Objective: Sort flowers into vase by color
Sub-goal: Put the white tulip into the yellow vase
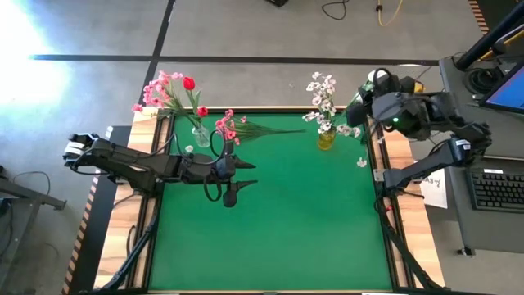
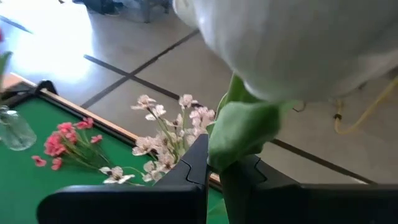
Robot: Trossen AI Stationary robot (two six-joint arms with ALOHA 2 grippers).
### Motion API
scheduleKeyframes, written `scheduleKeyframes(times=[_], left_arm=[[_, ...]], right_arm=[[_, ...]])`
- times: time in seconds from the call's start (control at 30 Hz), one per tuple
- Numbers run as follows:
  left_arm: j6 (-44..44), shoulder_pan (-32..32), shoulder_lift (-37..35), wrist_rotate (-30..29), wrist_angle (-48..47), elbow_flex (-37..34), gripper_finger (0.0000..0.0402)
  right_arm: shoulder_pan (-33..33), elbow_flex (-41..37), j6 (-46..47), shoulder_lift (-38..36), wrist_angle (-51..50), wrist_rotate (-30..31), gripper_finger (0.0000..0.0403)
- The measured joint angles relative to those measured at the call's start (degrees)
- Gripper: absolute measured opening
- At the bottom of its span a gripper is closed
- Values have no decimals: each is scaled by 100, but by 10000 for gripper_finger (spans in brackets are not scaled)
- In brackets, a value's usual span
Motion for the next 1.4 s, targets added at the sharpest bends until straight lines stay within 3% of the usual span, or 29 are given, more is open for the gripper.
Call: scheduleKeyframes(times=[0.33, 0.9, 1.4], left_arm=[[38, 0, -2, 2, -31, 0, 200], [38, 0, -4, 4, -136, 0, 200], [40, 0, -4, -142, -322, 0, 200]], right_arm=[[-718, -491, 161, -9, 208, -598, 18], [-2210, -691, -675, 44, 1136, -2256, 18], [-2692, -1534, -995, 39, 1685, -2751, 18]])
